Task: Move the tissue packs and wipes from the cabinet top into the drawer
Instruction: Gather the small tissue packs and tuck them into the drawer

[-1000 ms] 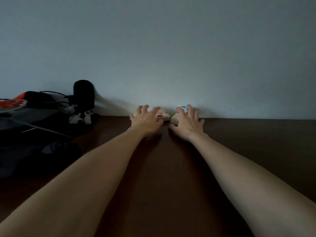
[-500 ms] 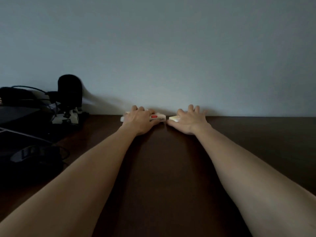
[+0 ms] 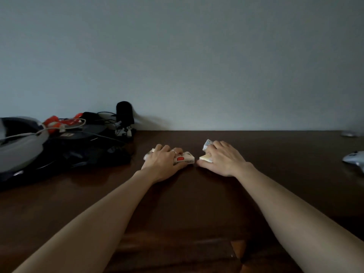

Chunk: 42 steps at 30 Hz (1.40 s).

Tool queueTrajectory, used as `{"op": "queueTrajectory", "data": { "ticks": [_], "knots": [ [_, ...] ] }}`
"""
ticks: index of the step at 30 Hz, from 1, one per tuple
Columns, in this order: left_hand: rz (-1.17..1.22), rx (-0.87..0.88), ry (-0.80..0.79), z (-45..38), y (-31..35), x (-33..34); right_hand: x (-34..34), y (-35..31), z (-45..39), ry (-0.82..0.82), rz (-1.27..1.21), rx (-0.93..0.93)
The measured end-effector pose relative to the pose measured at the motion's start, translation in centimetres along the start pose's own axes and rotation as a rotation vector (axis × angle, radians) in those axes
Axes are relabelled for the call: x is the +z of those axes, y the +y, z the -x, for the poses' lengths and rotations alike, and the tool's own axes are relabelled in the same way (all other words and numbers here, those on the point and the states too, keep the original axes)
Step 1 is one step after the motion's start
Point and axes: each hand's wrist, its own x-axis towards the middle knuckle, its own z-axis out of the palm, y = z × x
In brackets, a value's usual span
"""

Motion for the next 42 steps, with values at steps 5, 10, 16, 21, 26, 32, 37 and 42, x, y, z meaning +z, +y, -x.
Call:
{"op": "queueTrajectory", "data": {
  "ticks": [5, 10, 16, 21, 26, 32, 37, 42],
  "knots": [
    [0.2, 0.053, 0.033, 8.3, 0.9, -2.0, -2.1, -3.5, 7.5, -0.034, -0.129, -0.061],
    [0.322, 0.022, 0.283, 12.2, 0.8, -4.9, -3.9, -5.8, 12.1, 0.105, -0.196, -0.175],
    [0.47, -0.211, 0.337, 11.2, -1.5, -7.6, -6.0, -6.0, 10.8, 0.279, -0.585, -0.056],
    [0.416, -0.201, -0.079, 11.5, -2.3, -4.9, -4.7, -8.8, 6.4, -0.021, -0.914, 0.013],
    [0.212, -0.093, 0.039, 12.2, -2.4, -3.5, -2.0, -10.7, 5.0, -0.11, -0.491, -0.008],
    [0.034, 0.028, 0.145, 16.5, -1.1, -4.1, -2.3, -13.2, 9.2, 0.046, -0.362, -0.059],
    [-0.103, 0.11, 0.4, 24.2, 1.8, -4.4, -4.0, -14.9, 15.3, 0.213, -0.637, -0.031],
    [0.163, -0.04, 0.674, 32.5, 3.9, -0.1, -1.8, -18.5, 24.5, 0.486, -1.007, -0.069]
  ]
}}
